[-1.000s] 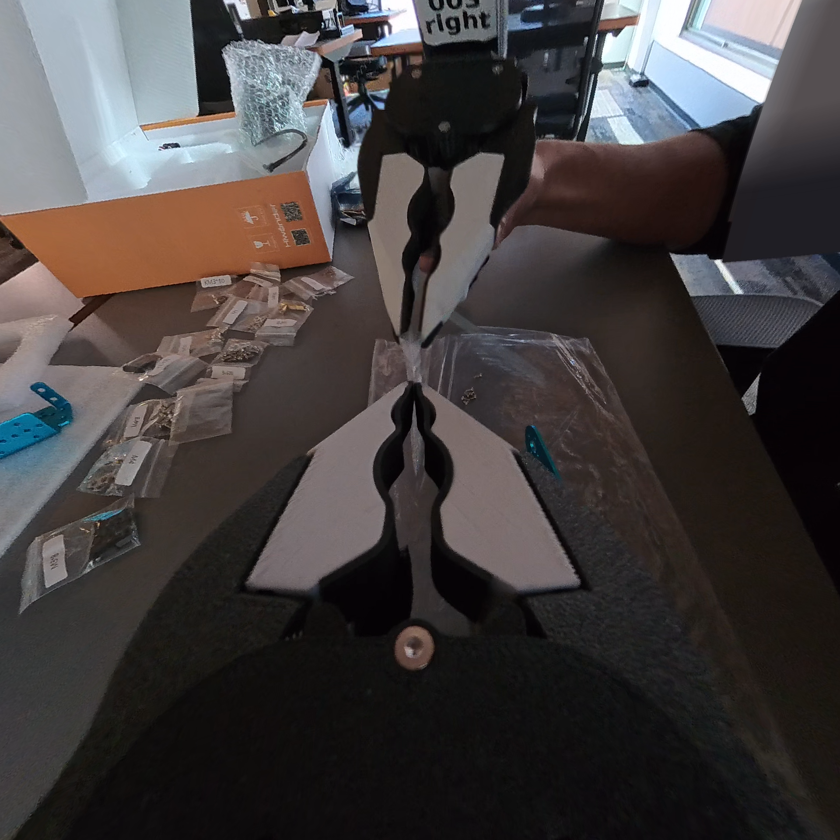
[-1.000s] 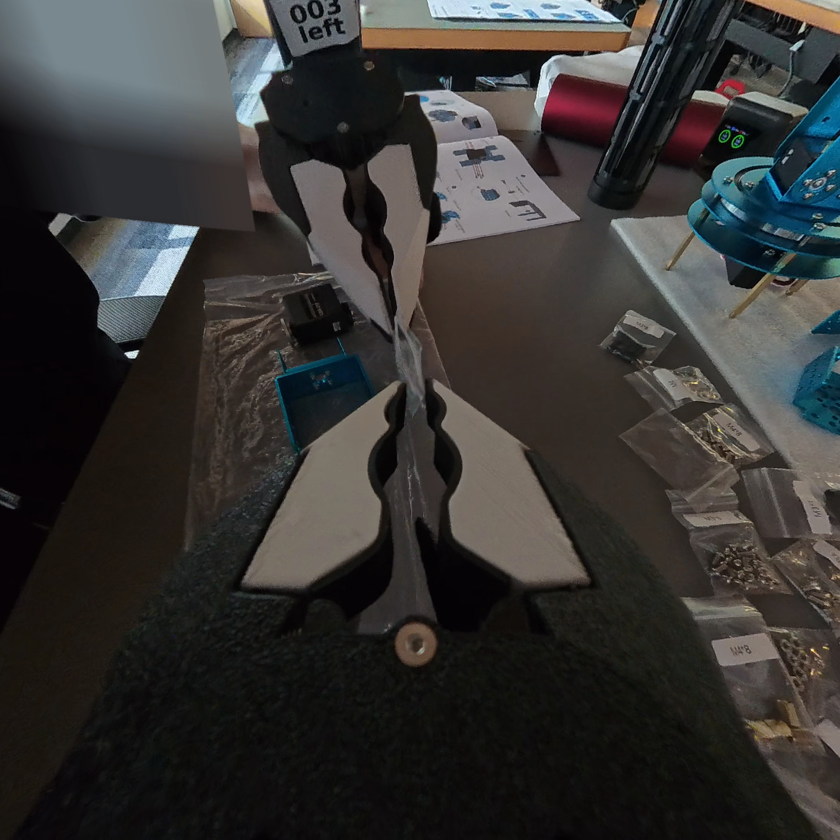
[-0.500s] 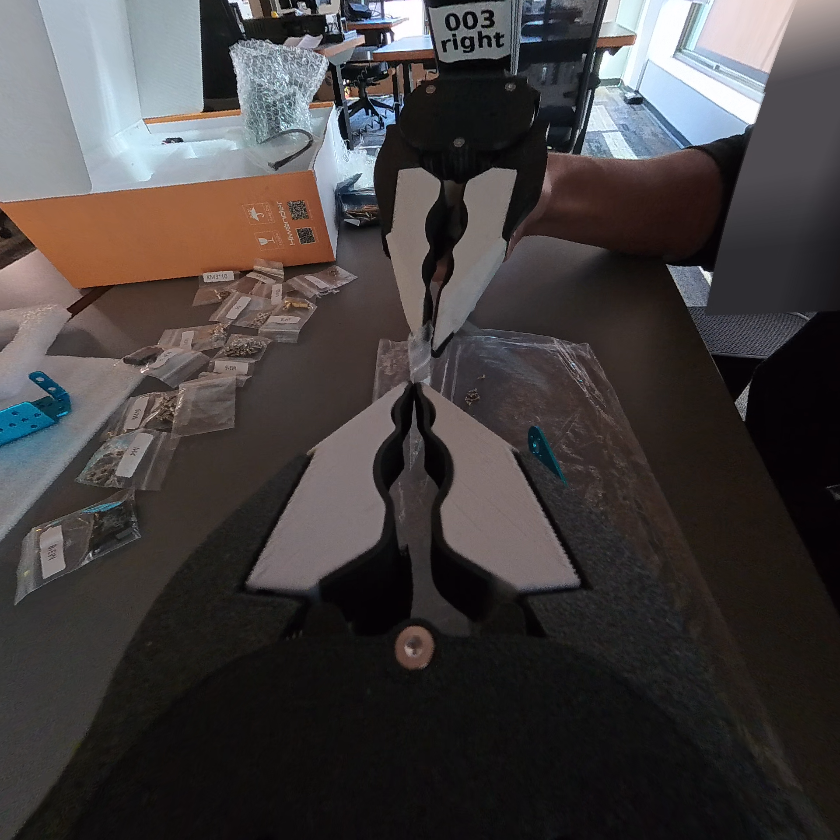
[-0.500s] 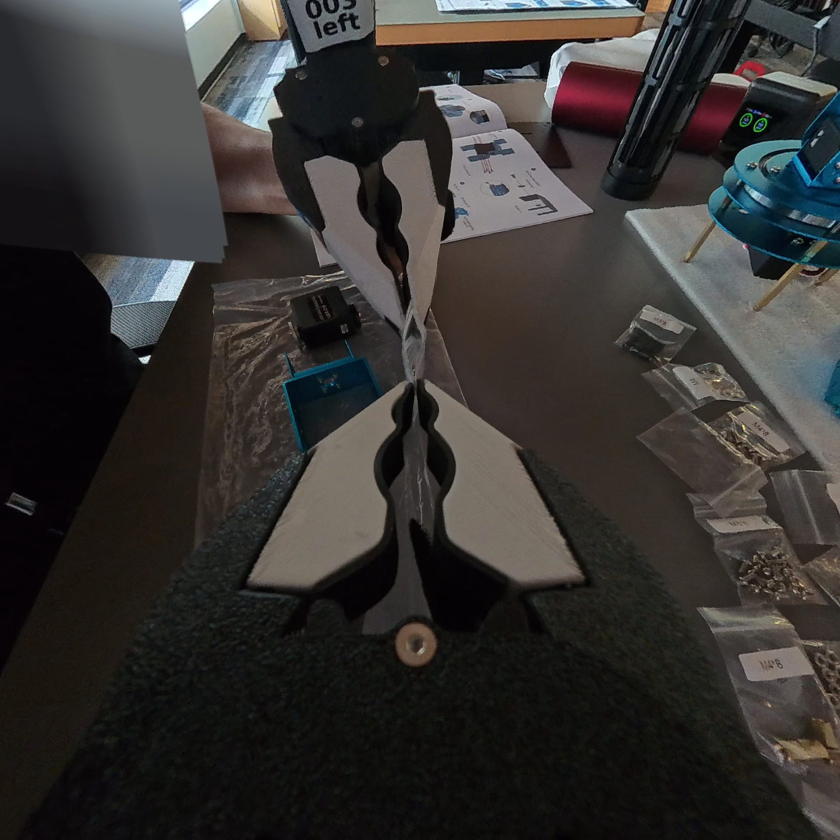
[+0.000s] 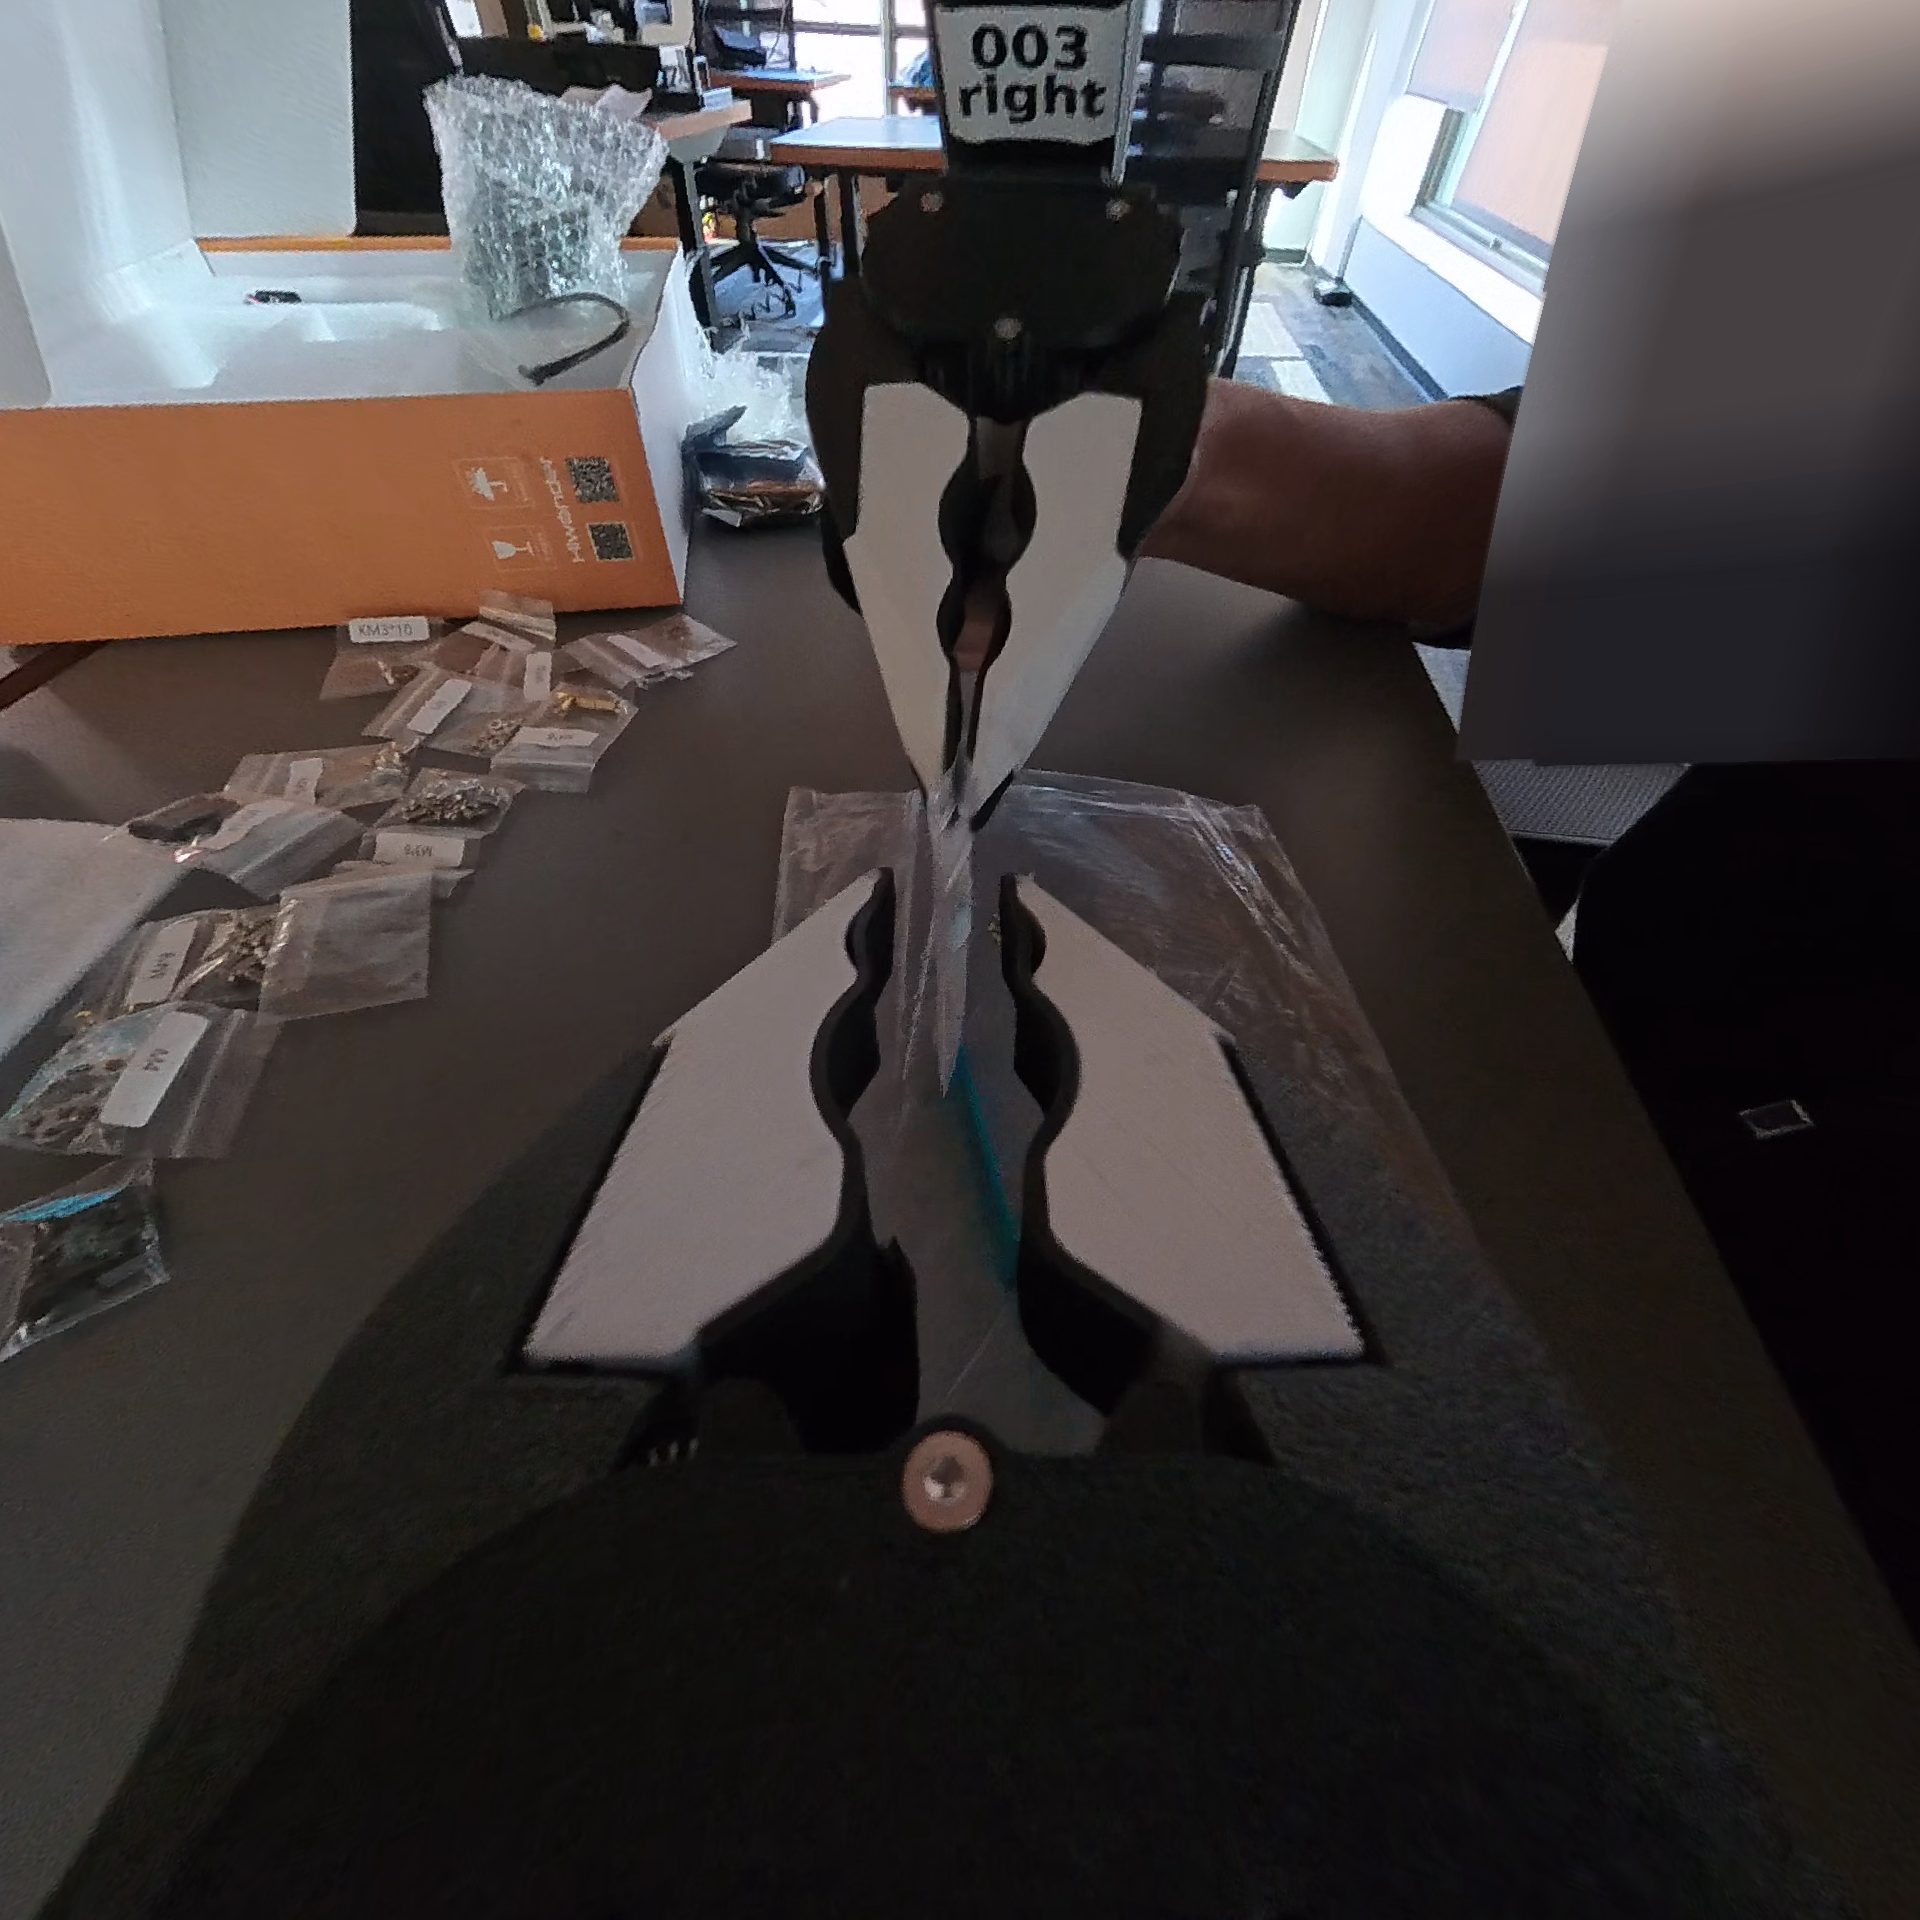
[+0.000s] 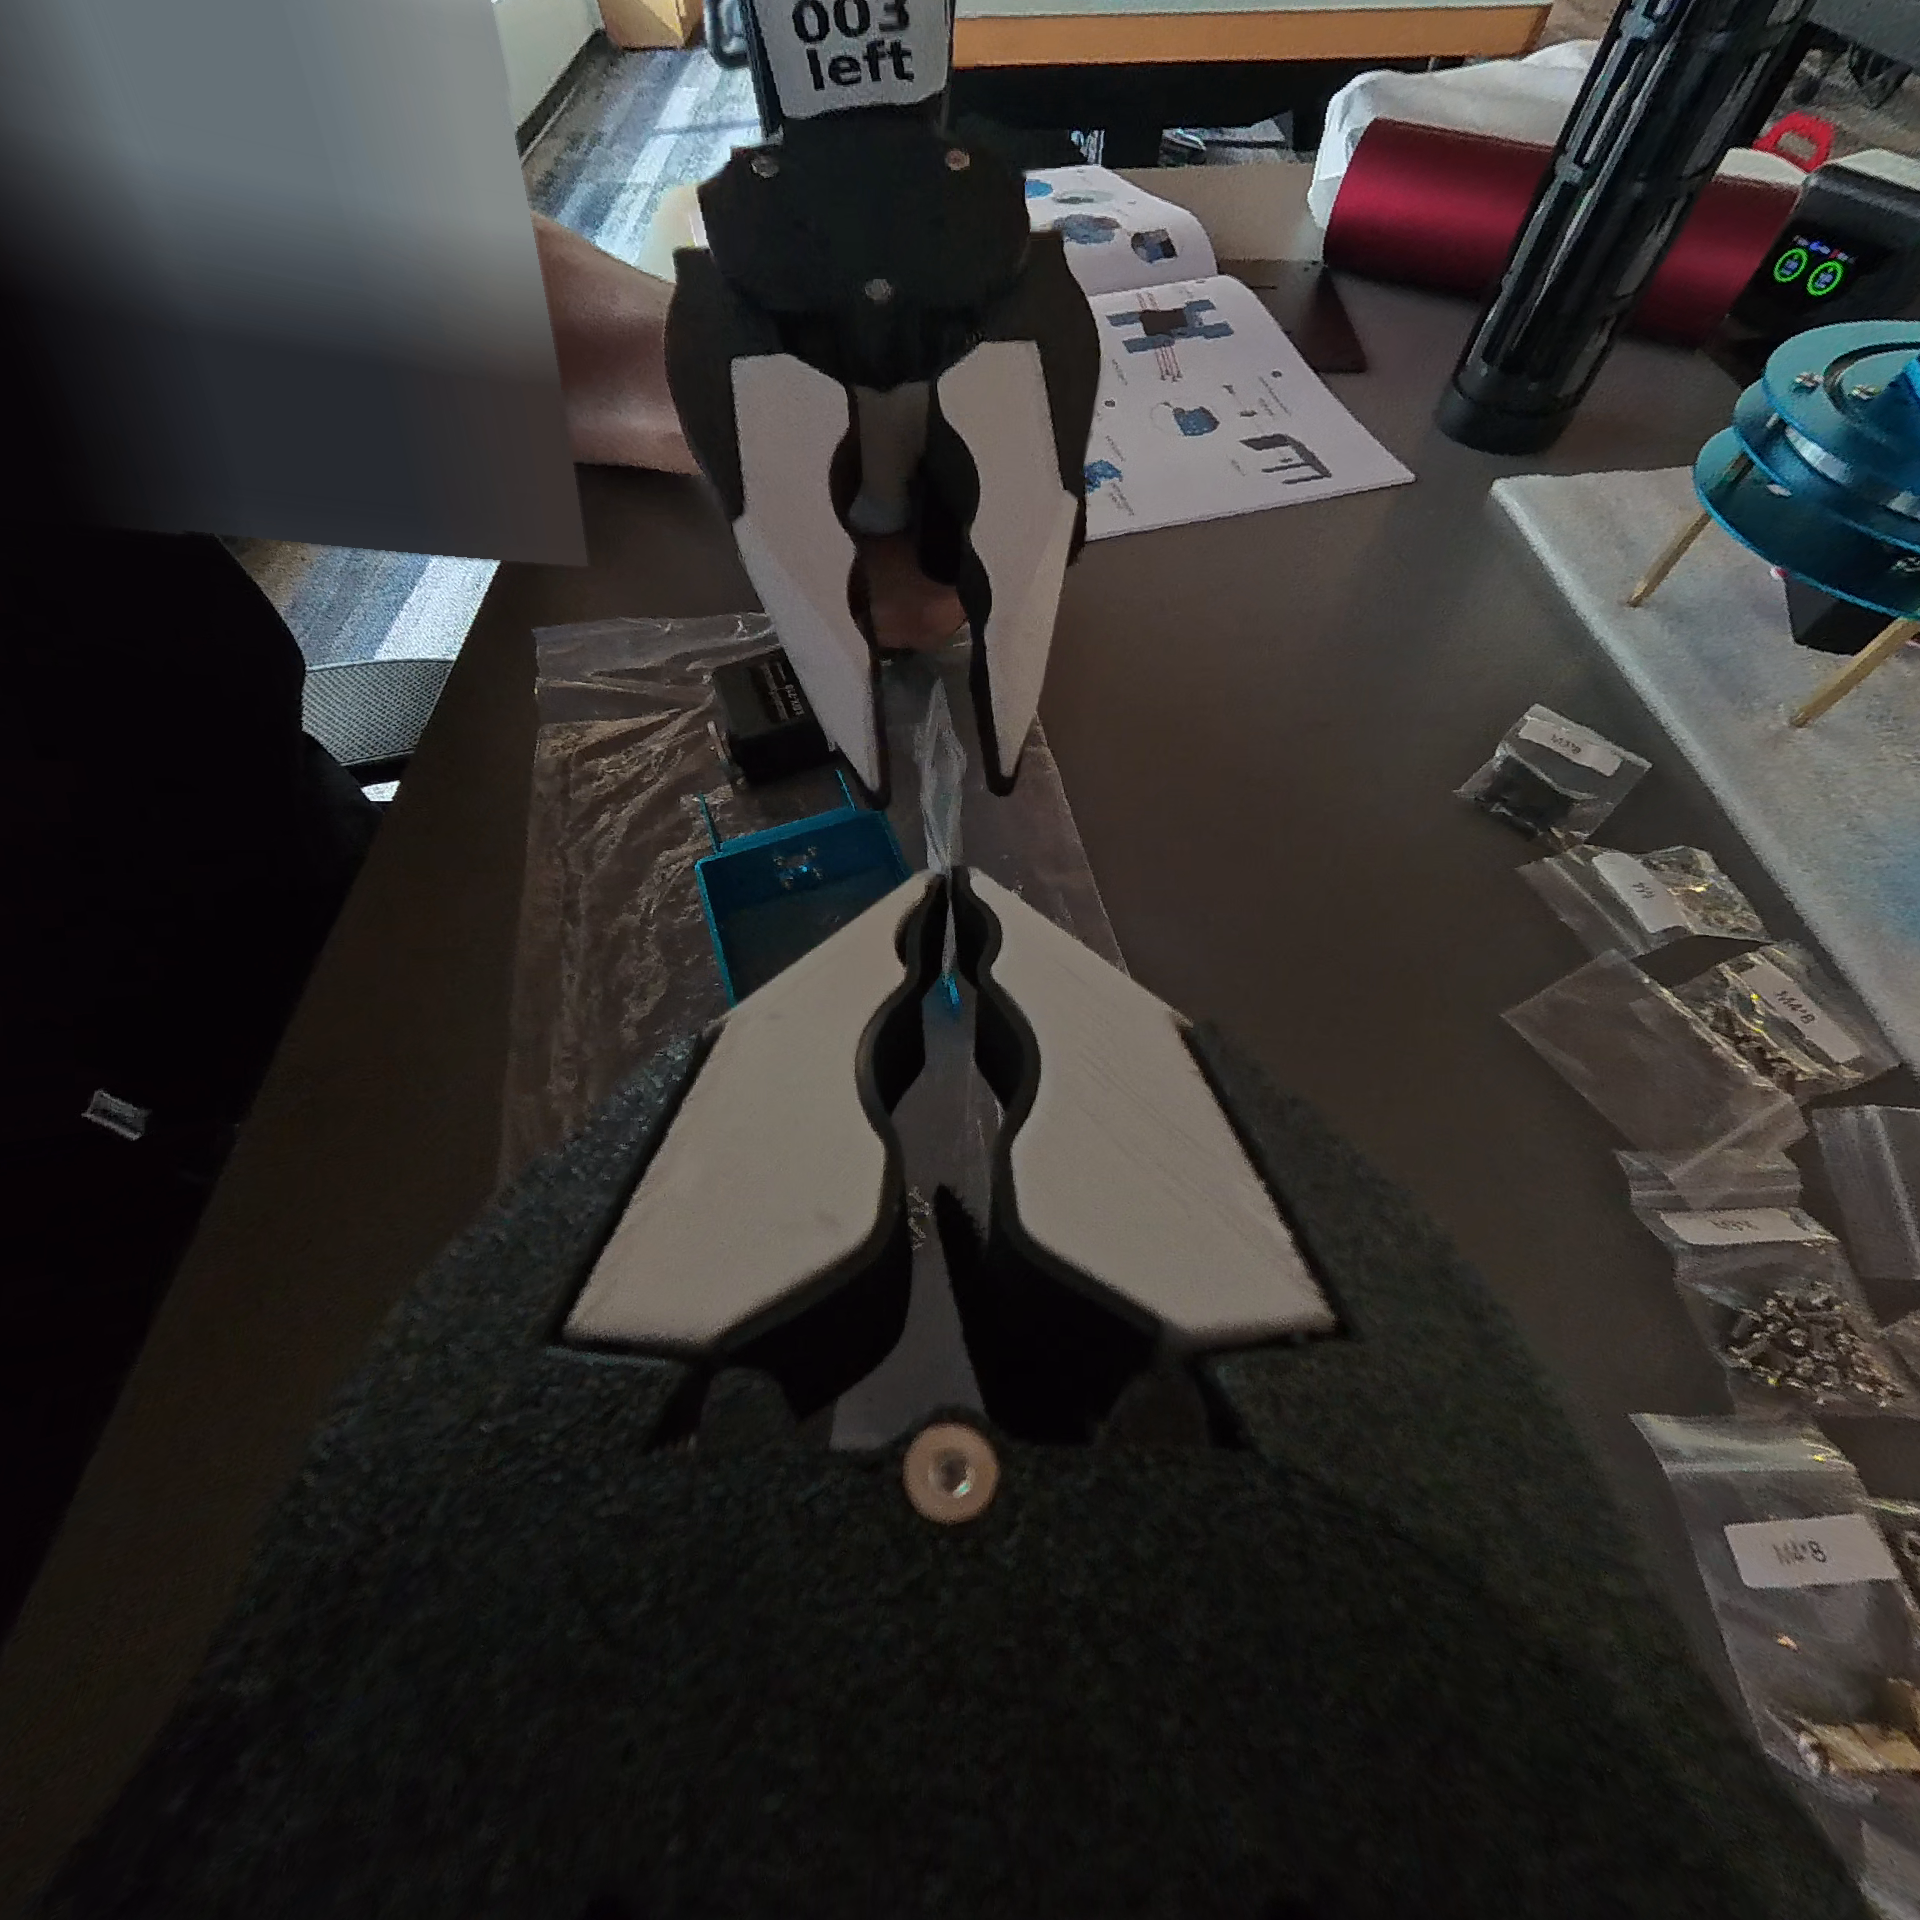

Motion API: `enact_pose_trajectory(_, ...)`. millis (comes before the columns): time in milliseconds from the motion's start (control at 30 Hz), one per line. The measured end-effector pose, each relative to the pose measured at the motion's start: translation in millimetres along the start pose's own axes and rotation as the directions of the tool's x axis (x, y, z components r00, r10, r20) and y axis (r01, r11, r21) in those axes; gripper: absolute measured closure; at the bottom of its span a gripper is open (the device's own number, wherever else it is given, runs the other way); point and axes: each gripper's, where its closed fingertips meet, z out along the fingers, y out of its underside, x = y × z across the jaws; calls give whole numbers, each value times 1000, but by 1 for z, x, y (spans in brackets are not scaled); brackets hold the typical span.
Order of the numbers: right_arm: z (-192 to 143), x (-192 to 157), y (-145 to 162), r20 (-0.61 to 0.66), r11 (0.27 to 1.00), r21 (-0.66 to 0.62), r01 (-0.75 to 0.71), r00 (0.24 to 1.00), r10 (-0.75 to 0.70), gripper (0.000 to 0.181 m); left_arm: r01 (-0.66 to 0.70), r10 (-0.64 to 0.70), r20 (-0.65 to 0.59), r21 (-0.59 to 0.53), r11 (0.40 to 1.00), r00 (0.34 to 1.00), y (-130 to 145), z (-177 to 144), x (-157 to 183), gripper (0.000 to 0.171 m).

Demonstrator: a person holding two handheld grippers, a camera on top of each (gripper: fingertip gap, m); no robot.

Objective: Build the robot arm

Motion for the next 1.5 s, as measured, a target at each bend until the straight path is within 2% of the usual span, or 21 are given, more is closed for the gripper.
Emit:
enact_pose_trajectory(133,1,-4,-1,17,1000,3,-5,1000,5,181,-10,10,-10,12,1000,1000,-3,-1,3,155)
enact_pose_trajectory(233,2,-5,0,19,1000,0,-2,1000,2,180,-24,25,-19,22,999,1000,-3,-1,5,170)
enact_pose_trajectory(367,2,-5,-4,15,1000,26,-2,1000,2,180,-39,39,-12,48,998,999,-7,-3,4,171)
enact_pose_trajectory(500,6,-10,-11,29,997,73,-12,1000,10,167,-23,24,-11,71,997,1000,-11,-3,4,171)
enact_pose_trajectory(600,9,-11,-16,30,993,117,-15,999,12,171,14,-10,-37,106,994,999,-16,-4,7,171)
enact_pose_trajectory(800,-3,-16,-45,99,940,329,-93,993,63,175,120,-94,-124,225,967,988,-33,-12,11,171)
enact_pose_trajectory(967,-8,-14,-57,72,907,411,-88,995,64,180,171,-128,-158,303,938,979,-47,-19,12,171)
enact_pose_trajectory(1500,-10,-12,-63,98,885,444,-144,989,112,180,94,-72,-79,325,941,994,-52,-17,12,171)
